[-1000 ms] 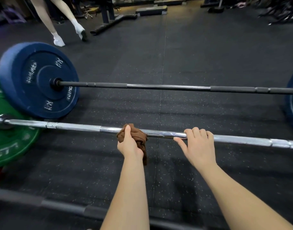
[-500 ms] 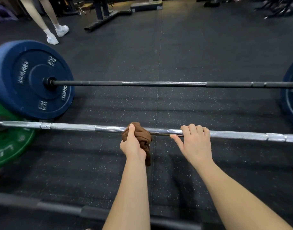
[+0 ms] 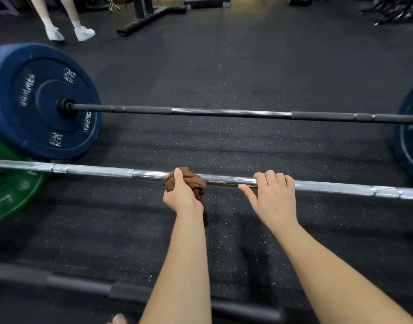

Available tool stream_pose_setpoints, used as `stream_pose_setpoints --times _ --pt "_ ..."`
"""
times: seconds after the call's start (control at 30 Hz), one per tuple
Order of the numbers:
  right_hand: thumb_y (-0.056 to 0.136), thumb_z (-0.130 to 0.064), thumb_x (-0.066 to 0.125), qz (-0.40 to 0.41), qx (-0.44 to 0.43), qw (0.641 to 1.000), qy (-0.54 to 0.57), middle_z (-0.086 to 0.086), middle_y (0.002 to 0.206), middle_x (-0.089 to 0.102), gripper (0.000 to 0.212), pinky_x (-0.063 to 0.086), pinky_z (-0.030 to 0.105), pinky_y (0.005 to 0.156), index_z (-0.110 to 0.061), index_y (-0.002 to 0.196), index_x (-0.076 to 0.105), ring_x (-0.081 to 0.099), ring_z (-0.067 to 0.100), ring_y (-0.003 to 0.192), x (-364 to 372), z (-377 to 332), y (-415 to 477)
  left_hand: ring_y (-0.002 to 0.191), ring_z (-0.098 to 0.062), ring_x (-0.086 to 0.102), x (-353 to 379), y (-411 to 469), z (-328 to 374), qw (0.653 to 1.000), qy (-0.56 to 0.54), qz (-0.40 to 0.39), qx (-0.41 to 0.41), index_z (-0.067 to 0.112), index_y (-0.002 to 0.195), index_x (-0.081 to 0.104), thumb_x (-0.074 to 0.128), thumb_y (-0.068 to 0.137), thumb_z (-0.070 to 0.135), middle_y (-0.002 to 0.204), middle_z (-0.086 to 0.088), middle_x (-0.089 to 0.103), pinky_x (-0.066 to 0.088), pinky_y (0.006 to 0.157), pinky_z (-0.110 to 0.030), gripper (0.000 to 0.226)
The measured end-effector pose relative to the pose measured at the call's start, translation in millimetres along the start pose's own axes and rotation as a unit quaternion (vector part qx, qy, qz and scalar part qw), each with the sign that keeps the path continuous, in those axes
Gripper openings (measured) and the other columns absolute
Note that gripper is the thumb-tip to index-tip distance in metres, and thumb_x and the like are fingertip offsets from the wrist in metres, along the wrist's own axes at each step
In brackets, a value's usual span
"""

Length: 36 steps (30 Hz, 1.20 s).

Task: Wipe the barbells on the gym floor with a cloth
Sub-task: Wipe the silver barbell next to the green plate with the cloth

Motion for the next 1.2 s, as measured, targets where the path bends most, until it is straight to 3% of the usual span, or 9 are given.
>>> stream_pose_setpoints --times 0.13,0.3,0.4,0.57,0.73,0.87,1.03,1.13,1.2 --pt "0.1 -0.066 0.03 -0.005 0.002 1.0 0.002 0.004 0.093 0.058 0.059 0.043 0.046 0.09 -0.016 0.105 0.062 0.053 0.027 0.085 -0.8 -0.3 0.2 0.086 -0.02 0.075 11.8 -13.5 -20.5 1.0 -0.005 -0.004 -0.002 0.016 0.105 0.064 0.074 0.093 0.037 0.1 0.0 0.072 0.062 0.073 -0.031 0.026" --pt "0.104 -0.064 0.027 -0.035 0.01 0.999 -0.008 0.004 0.096 0.057 0.057 0.04 0.045 0.093 -0.018 0.106 0.06 0.052 0.027 0.088 -0.1 -1.1 1.5 0.074 -0.012 0.074 28.2 -37.8 -53.8 0.999 -0.02 -0.027 -0.002 0.017 0.105 0.069 0.073 0.094 0.037 0.098 0.002 0.075 0.055 0.056 -0.02 0.024" --pt "0.102 -0.061 0.027 -0.046 0.01 0.999 -0.005 0.004 0.097 0.057 0.053 0.039 0.044 0.094 -0.019 0.106 0.06 0.052 0.027 0.09 0.4 -1.2 1.8 0.071 -0.01 0.075 36.2 -48.4 -70.8 0.999 -0.013 -0.038 0.002 0.017 0.104 0.069 0.072 0.095 0.039 0.097 0.001 0.075 0.058 0.063 -0.023 0.023" --pt "0.101 -0.059 0.033 -0.044 0.011 0.999 0.014 0.003 0.097 0.057 0.048 0.039 0.045 0.094 -0.019 0.105 0.059 0.051 0.027 0.089 0.5 0.3 2.1 0.084 -0.018 0.076 36.3 -48.2 -74.9 0.999 -0.003 -0.052 -0.002 0.016 0.109 0.069 0.074 0.094 0.04 0.102 -0.002 0.075 0.063 0.078 -0.033 0.029" --pt "0.101 -0.061 0.032 -0.046 0.004 0.999 0.011 0.003 0.098 0.057 0.051 0.04 0.045 0.094 -0.019 0.107 0.06 0.051 0.026 0.09 1.5 -1.0 3.2 0.09 -0.023 0.074 29.9 -48.5 -66.9 0.995 0.021 -0.091 -0.028 0.021 0.095 0.062 0.073 0.095 0.039 0.103 -0.005 0.072 0.062 0.082 -0.036 0.021" --pt "0.101 -0.064 0.025 -0.071 0.008 0.997 -0.01 0.004 0.098 0.055 0.057 0.04 0.046 0.095 -0.019 0.109 0.058 0.051 0.026 0.09 -1.7 -2.8 4.2 0.088 -0.022 0.076 24.4 -39.7 -61.3 0.991 0.04 -0.122 -0.028 0.015 0.101 0.069 0.072 0.096 0.037 0.105 -0.008 0.077 0.063 0.084 -0.037 0.023" --pt "0.101 -0.067 0.019 -0.143 0.011 0.989 -0.02 0.001 0.109 0.057 0.061 0.039 0.045 0.103 -0.022 0.118 0.055 0.053 0.024 0.102 -8.9 -5.0 5.5 0.093 -0.022 0.075 7.6 -16.4 -37.0 0.996 -0.002 -0.079 -0.028 0.022 0.099 0.063 0.072 0.095 0.036 0.106 -0.003 0.073 0.062 0.086 -0.038 0.018" --pt "0.1 -0.07 0.019 -0.252 -0.012 0.967 0.03 0.001 0.128 0.056 0.065 0.034 0.045 0.108 -0.022 0.133 0.049 0.052 0.025 0.118 -17.9 -1.1 20.0 0.089 -0.022 0.076 0.8 -4.0 -19.6 0.998 -0.016 -0.056 -0.024 0.018 0.109 0.066 0.071 0.096 0.036 0.106 -0.003 0.074 0.063 0.072 -0.032 0.023" --pt "0.099 -0.07 0.031 -0.348 -0.039 0.933 0.086 0.001 0.14 0.053 0.065 0.036 0.044 0.107 -0.026 0.145 0.043 0.051 0.026 0.126 -27.7 8.6 28.6 0.09 -0.023 0.076 1.7 -3.2 -19.1 0.998 -0.009 -0.059 -0.029 0.015 0.119 0.066 0.071 0.096 0.038 0.109 -0.004 0.074 0.064 0.078 -0.036 0.033"
Point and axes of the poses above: each hand's wrist, its own y-axis towards the middle knuckle, its own x-axis out of the palm, z = x × y, the point moved 5 cm from there along y, towards the middle knuckle
